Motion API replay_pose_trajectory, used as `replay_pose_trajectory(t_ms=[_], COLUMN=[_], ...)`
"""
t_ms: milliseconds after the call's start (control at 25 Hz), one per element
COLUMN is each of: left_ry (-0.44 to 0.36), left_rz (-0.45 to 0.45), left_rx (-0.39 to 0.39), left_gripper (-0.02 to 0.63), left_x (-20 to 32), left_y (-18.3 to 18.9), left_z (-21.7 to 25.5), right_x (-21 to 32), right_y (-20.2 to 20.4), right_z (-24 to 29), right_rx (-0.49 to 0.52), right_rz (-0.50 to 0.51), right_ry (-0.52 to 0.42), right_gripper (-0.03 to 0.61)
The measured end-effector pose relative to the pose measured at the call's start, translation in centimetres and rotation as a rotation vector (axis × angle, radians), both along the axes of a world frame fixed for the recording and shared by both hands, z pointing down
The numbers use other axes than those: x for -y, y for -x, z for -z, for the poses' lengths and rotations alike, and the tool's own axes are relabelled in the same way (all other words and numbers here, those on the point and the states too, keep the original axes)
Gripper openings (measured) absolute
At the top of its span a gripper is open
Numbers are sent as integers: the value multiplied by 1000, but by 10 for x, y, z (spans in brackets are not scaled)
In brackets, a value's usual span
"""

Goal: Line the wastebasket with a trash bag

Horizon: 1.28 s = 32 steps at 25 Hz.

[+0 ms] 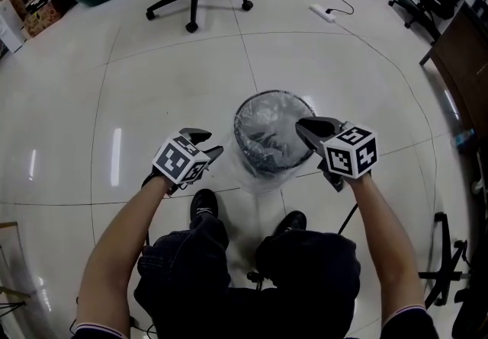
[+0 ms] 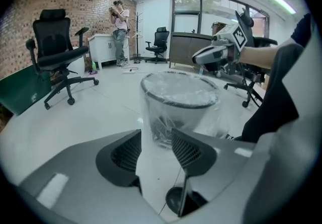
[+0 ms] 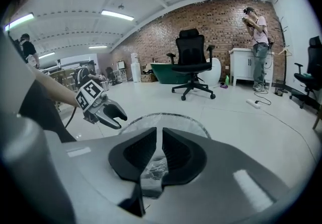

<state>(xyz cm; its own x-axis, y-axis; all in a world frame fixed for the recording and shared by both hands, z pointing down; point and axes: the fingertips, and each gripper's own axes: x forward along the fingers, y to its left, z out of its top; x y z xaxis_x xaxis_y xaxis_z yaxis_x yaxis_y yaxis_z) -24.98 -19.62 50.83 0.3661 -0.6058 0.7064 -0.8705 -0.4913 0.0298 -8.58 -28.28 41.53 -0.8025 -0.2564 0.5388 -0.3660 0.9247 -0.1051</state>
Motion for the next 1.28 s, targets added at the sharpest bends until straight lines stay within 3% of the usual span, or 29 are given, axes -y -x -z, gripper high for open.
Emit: replay_pose_trajectory(t_ms=[360, 400, 440, 480, 920, 1120, 1280], left_ry=[-91, -115, -142, -171, -460, -551, -572], left_rz=[-45, -43, -40, -36, 10, 17, 54], left_rx=[16, 20, 23, 22, 0, -34, -87], left_gripper=[175, 151, 33, 11, 11, 11, 11], left_x=[8, 8, 9, 8, -3, -29, -53], left_y=[-30, -33, -36, -39, -93, -129, -152], left_z=[46, 57, 69, 82, 216, 258, 266], right_x=[-19, -20, -20, -21, -60, -95, -123], right_y=[-4, -6, -7, -8, -16, -20, -33], right_z=[8, 15, 23, 33, 139, 164, 173], right_rx=[7, 14, 23, 32, 112, 159, 228], right_rz=[2, -9, -19, -27, 24, 52, 41], right_ry=[8, -1, -14, -30, -239, -278, -283], right_gripper=[12, 8, 3, 3, 2, 2, 2])
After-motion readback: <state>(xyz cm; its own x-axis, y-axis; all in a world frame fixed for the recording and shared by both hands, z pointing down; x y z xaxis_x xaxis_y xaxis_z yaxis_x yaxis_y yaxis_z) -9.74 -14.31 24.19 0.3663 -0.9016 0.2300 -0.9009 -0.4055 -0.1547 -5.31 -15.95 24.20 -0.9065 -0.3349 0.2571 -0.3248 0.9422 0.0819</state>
